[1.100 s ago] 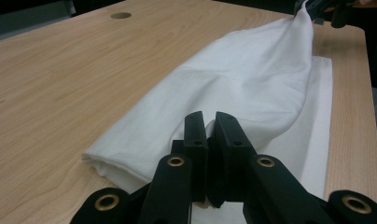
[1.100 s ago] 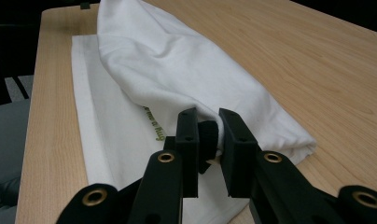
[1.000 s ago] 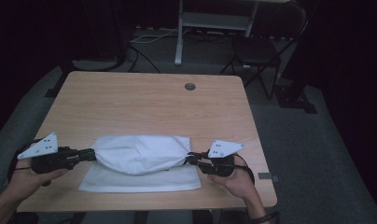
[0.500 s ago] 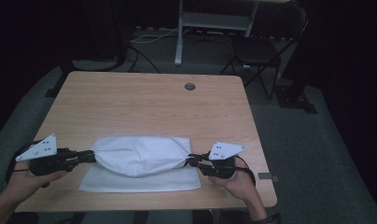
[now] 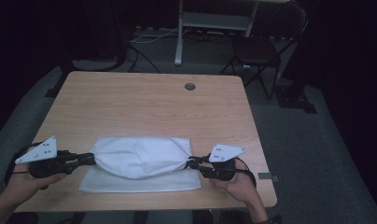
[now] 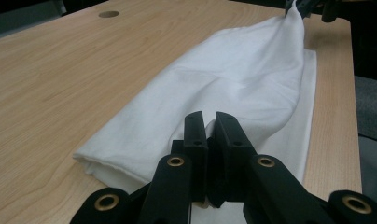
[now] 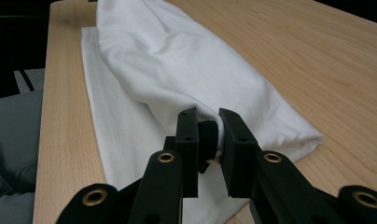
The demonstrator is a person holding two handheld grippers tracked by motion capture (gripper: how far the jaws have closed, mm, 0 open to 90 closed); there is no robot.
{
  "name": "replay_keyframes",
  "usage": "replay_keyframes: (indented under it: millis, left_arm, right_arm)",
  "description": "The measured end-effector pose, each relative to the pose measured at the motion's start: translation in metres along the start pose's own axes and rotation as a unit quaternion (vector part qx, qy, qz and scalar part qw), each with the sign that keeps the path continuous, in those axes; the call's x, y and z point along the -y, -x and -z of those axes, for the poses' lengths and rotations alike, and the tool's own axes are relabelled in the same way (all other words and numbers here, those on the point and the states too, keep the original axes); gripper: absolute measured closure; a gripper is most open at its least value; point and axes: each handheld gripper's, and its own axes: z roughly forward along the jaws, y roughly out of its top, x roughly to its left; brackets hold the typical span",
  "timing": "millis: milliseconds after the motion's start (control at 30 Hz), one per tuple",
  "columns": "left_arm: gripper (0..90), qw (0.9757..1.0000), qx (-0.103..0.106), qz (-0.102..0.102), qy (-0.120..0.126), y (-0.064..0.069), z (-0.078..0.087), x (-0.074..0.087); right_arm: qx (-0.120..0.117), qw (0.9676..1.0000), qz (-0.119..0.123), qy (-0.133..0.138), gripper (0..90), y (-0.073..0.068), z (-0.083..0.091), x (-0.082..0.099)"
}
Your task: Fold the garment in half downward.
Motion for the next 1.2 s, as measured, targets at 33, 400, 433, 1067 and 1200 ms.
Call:
replay_keyframes:
  millis: [33,400,433,1067,1200]
  left_arm:
    - [83.8,1.0,0.001,0.0,0.0,0.0,0.0,0.0]
    - [83.7,0.9999,0.006,-0.004,-0.01,0.002,0.0,0.002]
    - [83.7,0.9999,0.007,-0.004,-0.013,0.002,0.0,0.003]
    - [83.2,0.9993,0.018,-0.008,-0.03,0.005,-0.001,0.007]
    - [83.2,0.9992,0.02,-0.008,-0.034,0.005,-0.001,0.008]
  right_arm:
    - [0.0,1.0,0.0,-0.001,78.8,0.0,0.0,0.0]
    - [-0.004,1.0,-0.001,-0.006,78.8,-0.001,0.0,0.005]
    - [-0.004,1.0,-0.003,-0.006,78.8,-0.001,0.0,0.005]
    - [-0.012,0.9998,-0.002,-0.018,78.5,-0.004,0.0,0.011]
    - [-0.013,0.9997,-0.005,-0.021,78.5,-0.004,-0.001,0.013]
